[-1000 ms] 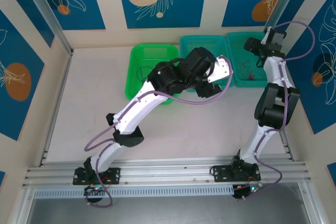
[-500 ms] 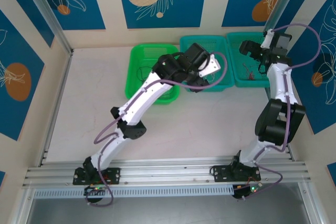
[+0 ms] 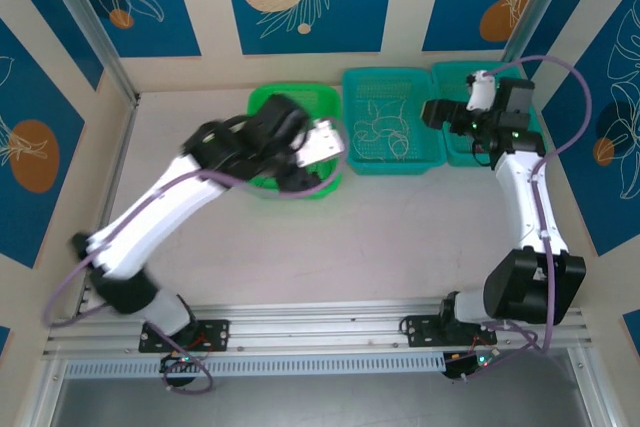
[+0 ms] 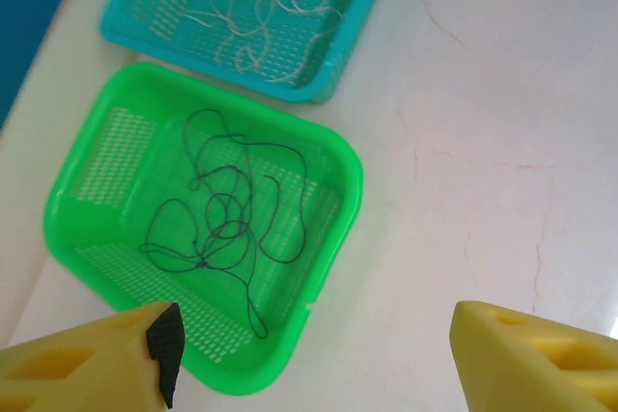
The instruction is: Untangle the cables
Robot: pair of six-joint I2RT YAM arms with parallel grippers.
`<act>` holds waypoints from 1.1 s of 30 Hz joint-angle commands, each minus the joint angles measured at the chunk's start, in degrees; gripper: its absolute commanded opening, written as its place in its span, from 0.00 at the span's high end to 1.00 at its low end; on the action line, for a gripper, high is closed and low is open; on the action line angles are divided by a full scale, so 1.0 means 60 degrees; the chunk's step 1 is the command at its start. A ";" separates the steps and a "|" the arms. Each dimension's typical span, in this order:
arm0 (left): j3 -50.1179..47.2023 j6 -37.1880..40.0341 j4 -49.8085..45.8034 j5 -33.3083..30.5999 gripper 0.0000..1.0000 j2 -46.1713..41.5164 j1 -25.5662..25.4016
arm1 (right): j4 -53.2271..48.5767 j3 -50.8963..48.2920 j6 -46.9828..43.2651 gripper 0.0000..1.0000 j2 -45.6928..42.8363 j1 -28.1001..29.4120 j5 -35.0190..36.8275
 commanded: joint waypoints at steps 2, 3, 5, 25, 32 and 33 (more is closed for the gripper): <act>-0.2595 -0.1141 0.2758 -0.0766 0.26 -0.1532 0.0661 | 0.0779 -0.2163 0.0541 0.00 -0.1424 0.0548 0.0821; -0.3376 -0.1409 0.3244 -0.1028 0.24 -0.1991 0.0743 | 0.1109 -0.2752 0.0521 0.01 -0.1780 0.0693 0.1156; -0.4809 -0.1868 0.4203 -0.1242 0.23 -0.2855 0.1063 | 0.1780 -0.3782 0.0523 0.01 -0.2320 0.0865 0.1847; -1.1499 -0.4523 0.6898 -0.2896 0.00 -0.7315 0.3502 | 1.0818 -0.7383 -0.0102 0.01 0.1610 0.0896 0.1902; -1.2735 -0.3671 0.7958 -0.2868 0.00 -0.7584 0.4599 | 1.1860 -0.7901 -0.0119 0.01 0.1808 0.1059 0.2472; -1.3089 -0.3424 0.8513 -0.2702 0.00 -0.7578 0.4960 | 1.2006 -0.7899 -0.0176 0.01 0.1883 0.1165 0.2648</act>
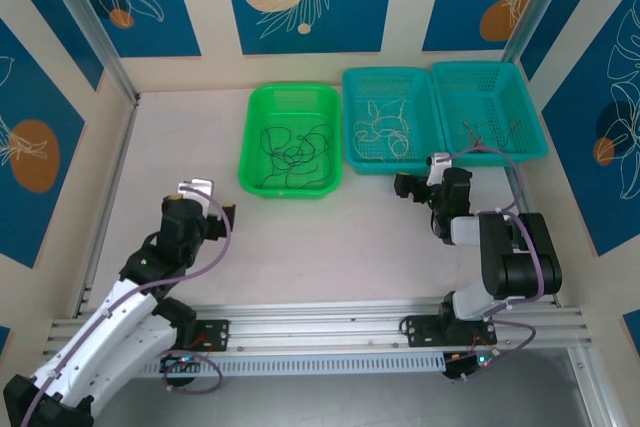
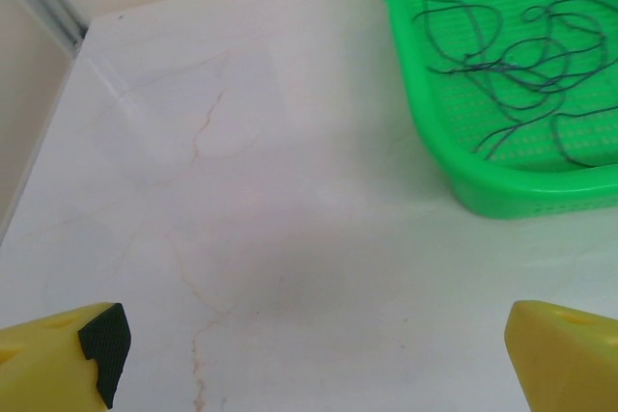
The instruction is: Untangle the cables
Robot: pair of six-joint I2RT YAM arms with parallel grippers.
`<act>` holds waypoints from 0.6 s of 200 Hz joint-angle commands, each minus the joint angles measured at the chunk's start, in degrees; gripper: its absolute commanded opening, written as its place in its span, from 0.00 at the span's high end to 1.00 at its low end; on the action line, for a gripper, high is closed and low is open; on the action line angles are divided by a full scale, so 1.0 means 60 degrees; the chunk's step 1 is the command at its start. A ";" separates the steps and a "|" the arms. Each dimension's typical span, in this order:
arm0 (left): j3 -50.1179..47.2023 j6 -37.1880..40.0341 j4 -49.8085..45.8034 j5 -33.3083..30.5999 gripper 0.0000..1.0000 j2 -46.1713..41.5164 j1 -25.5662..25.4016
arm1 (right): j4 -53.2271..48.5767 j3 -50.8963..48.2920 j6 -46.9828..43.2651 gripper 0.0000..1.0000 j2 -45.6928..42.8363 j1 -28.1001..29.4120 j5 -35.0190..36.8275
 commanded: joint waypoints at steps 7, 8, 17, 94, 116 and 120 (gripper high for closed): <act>-0.1313 0.0918 0.2590 0.0646 0.00 0.0058 0.1534 | 0.0773 0.0032 -0.0280 0.01 0.0063 0.0198 0.0736; -0.1374 0.0919 0.2693 0.0712 0.00 0.0086 0.1612 | 0.0773 0.0020 -0.0280 0.01 0.0067 0.0193 0.0731; -0.1817 0.0783 0.3531 0.1293 0.00 0.0428 0.2299 | 0.0773 0.0019 -0.0270 0.01 0.0030 0.0181 0.0709; -0.1459 0.0727 0.9271 0.4373 0.00 0.6211 0.4780 | 0.0746 0.0035 -0.0276 0.01 0.0042 0.0170 0.0650; 0.0000 0.0881 0.8098 0.5301 0.00 0.7477 0.4809 | 0.0752 0.0032 -0.0281 0.01 0.0044 0.0166 0.0663; 0.0214 0.0941 0.7762 0.5575 0.00 0.7628 0.4802 | 0.0752 0.0037 -0.0274 0.01 0.0049 0.0173 0.0651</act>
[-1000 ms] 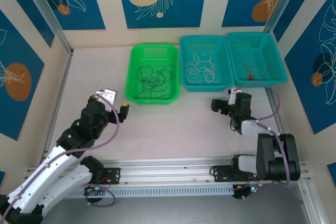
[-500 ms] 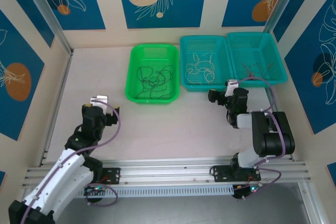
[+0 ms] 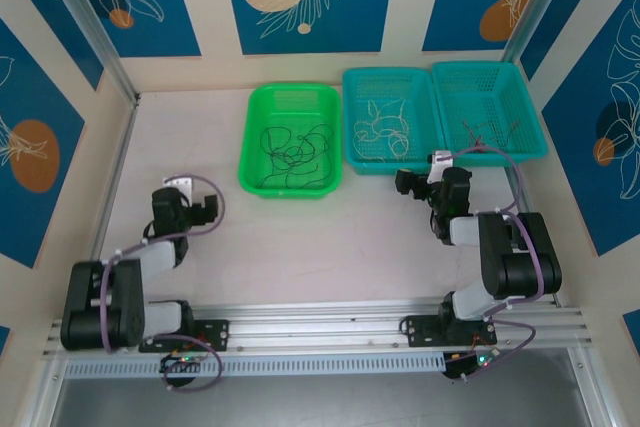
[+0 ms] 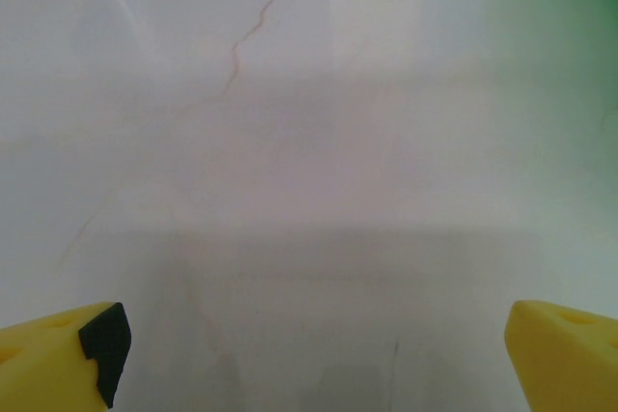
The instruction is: Untangle the cables
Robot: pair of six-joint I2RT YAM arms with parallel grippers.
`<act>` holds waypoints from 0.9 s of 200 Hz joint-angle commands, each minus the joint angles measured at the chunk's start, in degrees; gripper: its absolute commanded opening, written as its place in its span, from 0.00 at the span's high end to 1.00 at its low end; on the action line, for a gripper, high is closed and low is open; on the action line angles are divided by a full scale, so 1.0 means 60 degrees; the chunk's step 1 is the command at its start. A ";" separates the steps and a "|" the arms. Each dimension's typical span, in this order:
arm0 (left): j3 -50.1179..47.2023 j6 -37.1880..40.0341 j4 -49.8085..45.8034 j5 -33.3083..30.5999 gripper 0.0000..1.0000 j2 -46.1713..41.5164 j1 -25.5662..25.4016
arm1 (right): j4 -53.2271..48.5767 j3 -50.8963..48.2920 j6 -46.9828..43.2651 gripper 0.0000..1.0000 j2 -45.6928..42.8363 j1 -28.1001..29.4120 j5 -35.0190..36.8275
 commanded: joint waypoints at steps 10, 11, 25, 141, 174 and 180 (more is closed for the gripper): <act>0.1515 -0.0095 0.0484 0.2400 0.00 0.1151 0.0135 | 0.0374 0.0032 -0.0208 0.01 0.0039 0.0035 0.0242; 0.1478 -0.0189 0.0599 0.2447 0.00 0.1181 0.0136 | 0.0380 0.0033 -0.0219 0.01 0.0039 0.0035 0.0235; 0.1241 0.0007 0.1577 0.2570 0.00 0.1560 -0.0109 | 0.0368 0.0032 -0.0206 0.01 0.0038 0.0035 0.0237; 0.0411 0.0369 0.3467 0.0957 0.00 0.2053 -0.0863 | 0.0334 0.0055 -0.0219 0.01 0.0053 0.0035 0.0219; 0.0402 0.0374 0.3431 0.0955 0.00 0.2036 -0.0869 | 0.0219 0.0133 -0.0192 0.01 0.0111 -0.0038 0.0023; 0.0414 0.0375 0.3438 0.0955 0.00 0.2045 -0.0865 | 0.0232 0.0133 -0.0200 0.01 0.0097 -0.0027 0.0029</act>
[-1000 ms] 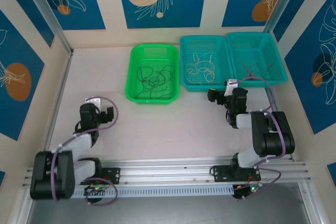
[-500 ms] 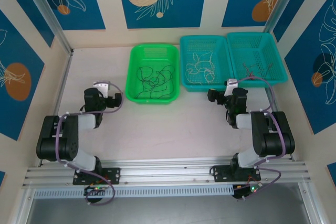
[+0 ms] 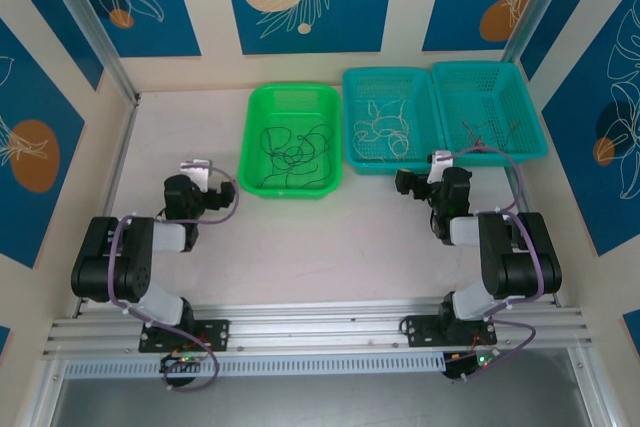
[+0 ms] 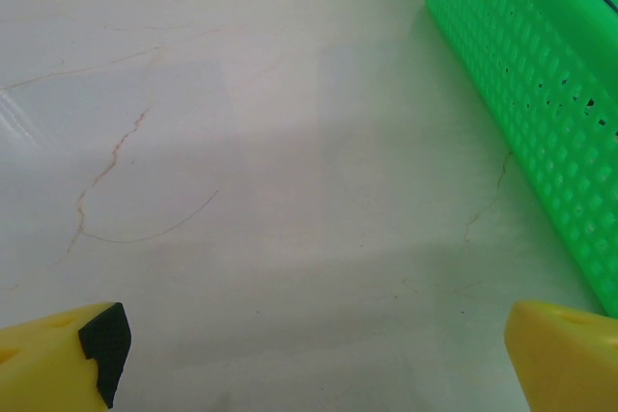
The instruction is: Untangle the cables
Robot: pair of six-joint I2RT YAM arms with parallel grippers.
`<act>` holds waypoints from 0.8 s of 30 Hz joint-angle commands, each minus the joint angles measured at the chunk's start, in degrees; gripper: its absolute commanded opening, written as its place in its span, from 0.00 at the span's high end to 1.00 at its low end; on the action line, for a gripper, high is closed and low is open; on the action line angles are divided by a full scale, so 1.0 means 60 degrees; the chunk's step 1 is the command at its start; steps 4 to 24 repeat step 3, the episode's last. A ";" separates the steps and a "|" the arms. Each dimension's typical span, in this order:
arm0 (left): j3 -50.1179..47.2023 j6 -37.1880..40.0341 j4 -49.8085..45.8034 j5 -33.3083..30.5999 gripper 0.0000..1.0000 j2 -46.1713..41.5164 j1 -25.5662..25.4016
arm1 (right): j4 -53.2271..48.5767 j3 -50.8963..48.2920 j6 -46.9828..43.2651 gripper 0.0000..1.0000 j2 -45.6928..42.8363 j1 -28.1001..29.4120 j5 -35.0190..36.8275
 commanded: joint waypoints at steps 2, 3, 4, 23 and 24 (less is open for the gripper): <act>0.0004 0.0095 0.0380 -0.0119 0.00 -0.0065 -0.0076 | 0.0324 0.0076 -0.0228 0.01 0.0064 0.0009 0.0065; 0.0007 0.0106 0.0382 -0.0119 0.00 -0.0053 -0.0077 | 0.0372 0.0021 -0.0251 0.01 -0.0008 0.0019 0.0085; 0.0007 0.0106 0.0382 -0.0119 0.00 -0.0053 -0.0077 | 0.0372 0.0021 -0.0251 0.01 -0.0008 0.0019 0.0085; 0.0007 0.0106 0.0382 -0.0119 0.00 -0.0053 -0.0077 | 0.0372 0.0021 -0.0251 0.01 -0.0008 0.0019 0.0085; 0.0007 0.0106 0.0382 -0.0119 0.00 -0.0053 -0.0077 | 0.0372 0.0021 -0.0251 0.01 -0.0008 0.0019 0.0085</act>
